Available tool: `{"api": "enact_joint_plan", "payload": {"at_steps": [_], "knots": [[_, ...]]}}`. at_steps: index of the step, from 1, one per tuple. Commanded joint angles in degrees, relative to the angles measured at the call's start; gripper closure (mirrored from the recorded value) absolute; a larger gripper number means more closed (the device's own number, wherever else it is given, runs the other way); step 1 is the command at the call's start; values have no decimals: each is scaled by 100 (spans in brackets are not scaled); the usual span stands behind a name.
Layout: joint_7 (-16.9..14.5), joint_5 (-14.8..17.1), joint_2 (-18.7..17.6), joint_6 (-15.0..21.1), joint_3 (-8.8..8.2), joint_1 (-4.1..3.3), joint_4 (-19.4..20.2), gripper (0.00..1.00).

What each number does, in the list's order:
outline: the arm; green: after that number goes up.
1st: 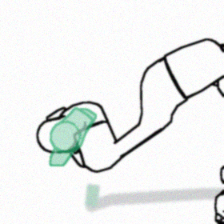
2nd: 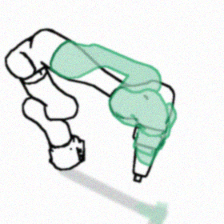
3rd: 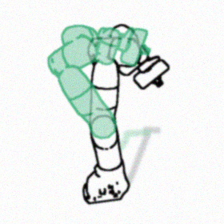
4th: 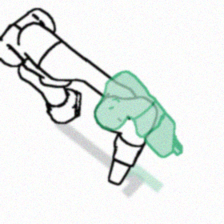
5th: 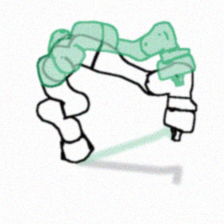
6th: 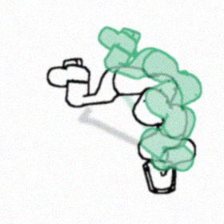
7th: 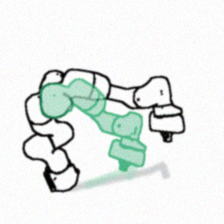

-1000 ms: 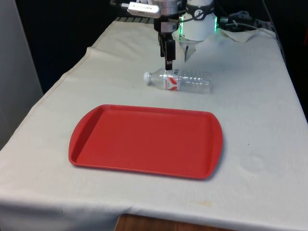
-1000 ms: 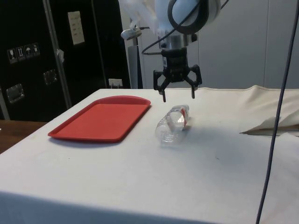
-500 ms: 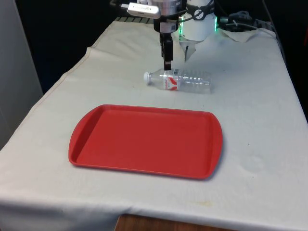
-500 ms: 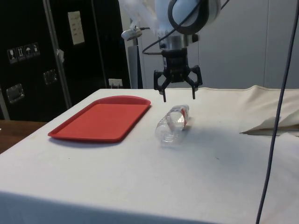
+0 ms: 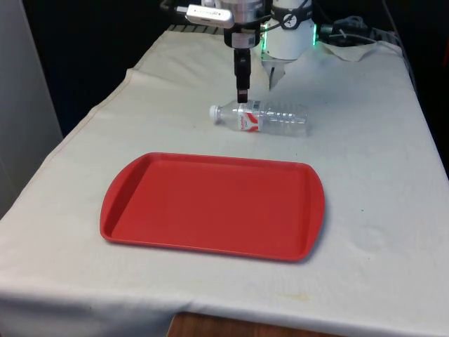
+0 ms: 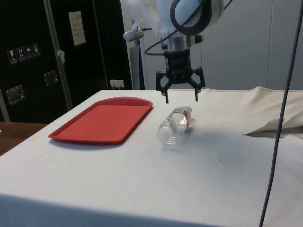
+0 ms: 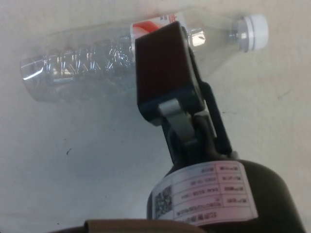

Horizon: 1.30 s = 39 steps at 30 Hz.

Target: Place the bottle upright on the tray.

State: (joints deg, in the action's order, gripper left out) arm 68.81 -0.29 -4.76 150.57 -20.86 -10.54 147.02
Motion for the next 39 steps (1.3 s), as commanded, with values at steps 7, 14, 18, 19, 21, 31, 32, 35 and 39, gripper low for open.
{"api": "enact_joint_plan", "payload": {"at_steps": [7,14,18,19,21,31,32,35,39], "knots": [[264,34,-34,0,6,-6,-23,0],[498,40,-57,-6,6,-6,-34,0],[619,40,-57,-11,0,-6,-34,0],[642,34,-57,-11,0,-6,-34,0],[705,34,-57,-17,0,-6,-34,0],[985,23,-57,-46,-6,-6,-40,0],[1014,23,-63,-52,-6,-6,-40,0],[1026,11,-46,-74,0,0,-34,0],[1197,23,-63,-86,-6,-6,-57,0]]}}
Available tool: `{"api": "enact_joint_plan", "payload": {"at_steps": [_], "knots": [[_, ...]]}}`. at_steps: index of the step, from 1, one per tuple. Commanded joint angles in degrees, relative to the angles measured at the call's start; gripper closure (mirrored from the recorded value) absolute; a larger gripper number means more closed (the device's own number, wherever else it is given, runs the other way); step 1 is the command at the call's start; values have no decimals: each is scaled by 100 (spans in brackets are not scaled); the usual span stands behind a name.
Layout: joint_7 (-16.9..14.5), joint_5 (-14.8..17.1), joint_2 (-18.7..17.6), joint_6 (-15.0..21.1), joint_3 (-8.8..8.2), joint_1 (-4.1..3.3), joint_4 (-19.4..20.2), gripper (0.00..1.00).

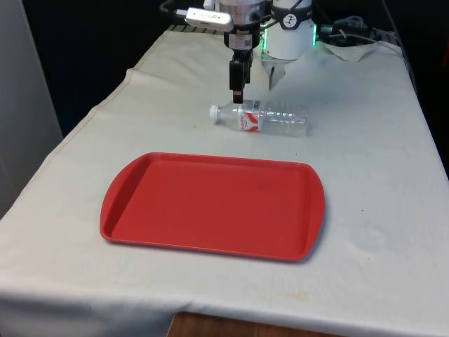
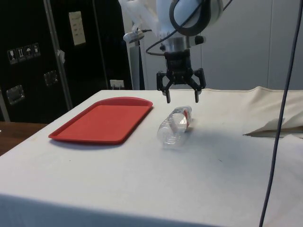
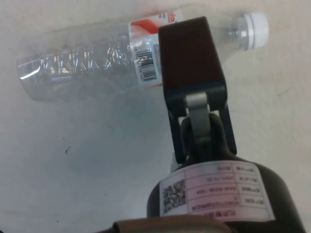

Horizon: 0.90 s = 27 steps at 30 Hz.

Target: Place the bottle upright on the tray.

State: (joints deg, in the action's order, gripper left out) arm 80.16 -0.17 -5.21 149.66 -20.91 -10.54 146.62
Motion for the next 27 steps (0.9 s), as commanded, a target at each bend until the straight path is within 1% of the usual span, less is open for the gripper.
{"api": "enact_joint_plan", "payload": {"at_steps": [1,5,6,7,12,15,16,17,22,25,26,27], "knots": [[92,11,-17,0,-6,-6,-17,0],[223,6,-17,-17,-6,-6,-23,0],[166,0,0,-17,0,0,-6,0],[246,6,-17,-23,-6,-6,-23,0],[367,0,-17,-34,-6,-6,-23,0],[372,6,-17,-34,0,-6,-23,0],[315,0,0,-34,0,0,-6,0],[378,0,-17,-34,0,-11,-23,0],[390,0,-11,-34,23,-23,-17,0],[304,126,34,0,40,-6,6,0],[315,34,0,-34,17,-6,-11,0],[281,172,46,11,46,-6,17,0]]}}
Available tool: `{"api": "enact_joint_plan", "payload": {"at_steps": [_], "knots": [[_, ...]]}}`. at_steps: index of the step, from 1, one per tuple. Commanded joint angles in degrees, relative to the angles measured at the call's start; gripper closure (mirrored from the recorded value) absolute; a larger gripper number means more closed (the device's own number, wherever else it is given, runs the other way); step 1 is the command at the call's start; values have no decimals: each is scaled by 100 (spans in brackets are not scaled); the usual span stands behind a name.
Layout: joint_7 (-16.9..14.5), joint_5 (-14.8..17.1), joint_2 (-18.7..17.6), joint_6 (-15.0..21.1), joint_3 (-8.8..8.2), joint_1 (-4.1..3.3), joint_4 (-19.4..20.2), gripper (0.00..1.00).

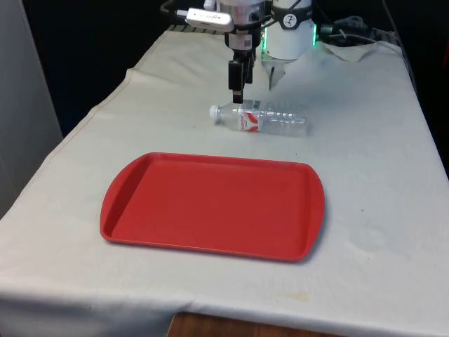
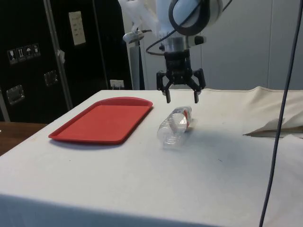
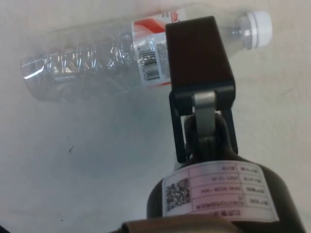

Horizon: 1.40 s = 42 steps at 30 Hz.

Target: Place the bottle upright on the tray.

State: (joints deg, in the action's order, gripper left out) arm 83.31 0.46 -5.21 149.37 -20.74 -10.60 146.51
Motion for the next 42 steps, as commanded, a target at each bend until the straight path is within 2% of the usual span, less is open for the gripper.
{"api": "enact_joint_plan", "payload": {"at_steps": [1,7,8,9,15,16,17,18,26,27,28,32,36,37,38,42], "knots": [[-57,160,57,52,34,0,34,0],[-172,430,97,115,63,6,63,0],[-17,223,11,52,11,-6,0,0],[-183,476,103,115,63,6,63,0],[-350,831,115,138,86,11,57,0],[-172,573,17,97,29,-6,0,0],[-384,882,115,138,86,6,57,0],[-453,991,109,143,86,6,52,0],[-665,1381,115,126,92,11,40,0],[-487,1140,17,103,40,-6,0,0],[-699,1438,115,120,92,11,40,0],[-911,1725,115,109,86,17,40,0],[-922,1725,57,92,57,6,11,0],[-842,1627,11,92,40,0,0,0],[-922,1719,57,97,57,0,17,0],[-974,1742,86,115,63,6,34,0]]}}
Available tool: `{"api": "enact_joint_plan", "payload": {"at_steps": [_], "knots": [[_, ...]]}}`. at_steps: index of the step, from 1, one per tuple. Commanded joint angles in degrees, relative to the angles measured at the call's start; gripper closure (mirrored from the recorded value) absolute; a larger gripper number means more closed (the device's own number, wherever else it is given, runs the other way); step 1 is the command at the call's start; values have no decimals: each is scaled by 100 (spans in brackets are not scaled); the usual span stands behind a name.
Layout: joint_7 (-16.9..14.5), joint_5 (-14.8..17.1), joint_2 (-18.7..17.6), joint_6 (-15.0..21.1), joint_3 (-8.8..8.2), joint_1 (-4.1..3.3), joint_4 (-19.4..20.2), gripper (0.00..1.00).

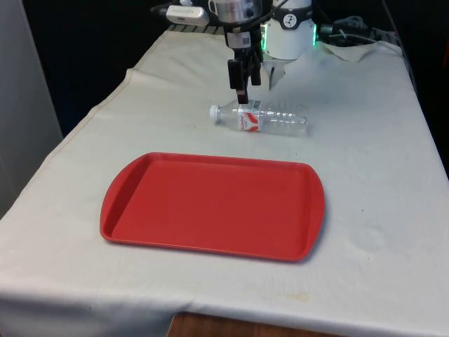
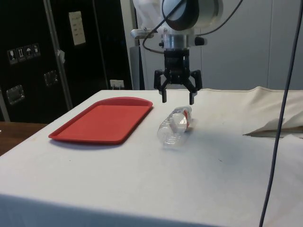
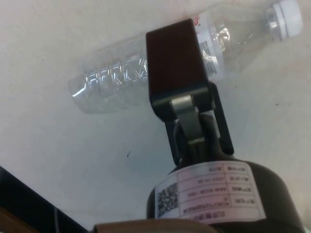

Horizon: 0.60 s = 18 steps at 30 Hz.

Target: Place the bottle upright on the tray.

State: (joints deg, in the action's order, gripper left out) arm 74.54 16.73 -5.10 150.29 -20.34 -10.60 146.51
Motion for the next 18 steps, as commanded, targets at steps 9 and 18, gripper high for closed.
{"api": "enact_joint_plan", "payload": {"at_steps": [9,18], "knots": [[-418,223,120,74,46,6,46,0],[-773,435,109,103,52,0,57,0]]}}
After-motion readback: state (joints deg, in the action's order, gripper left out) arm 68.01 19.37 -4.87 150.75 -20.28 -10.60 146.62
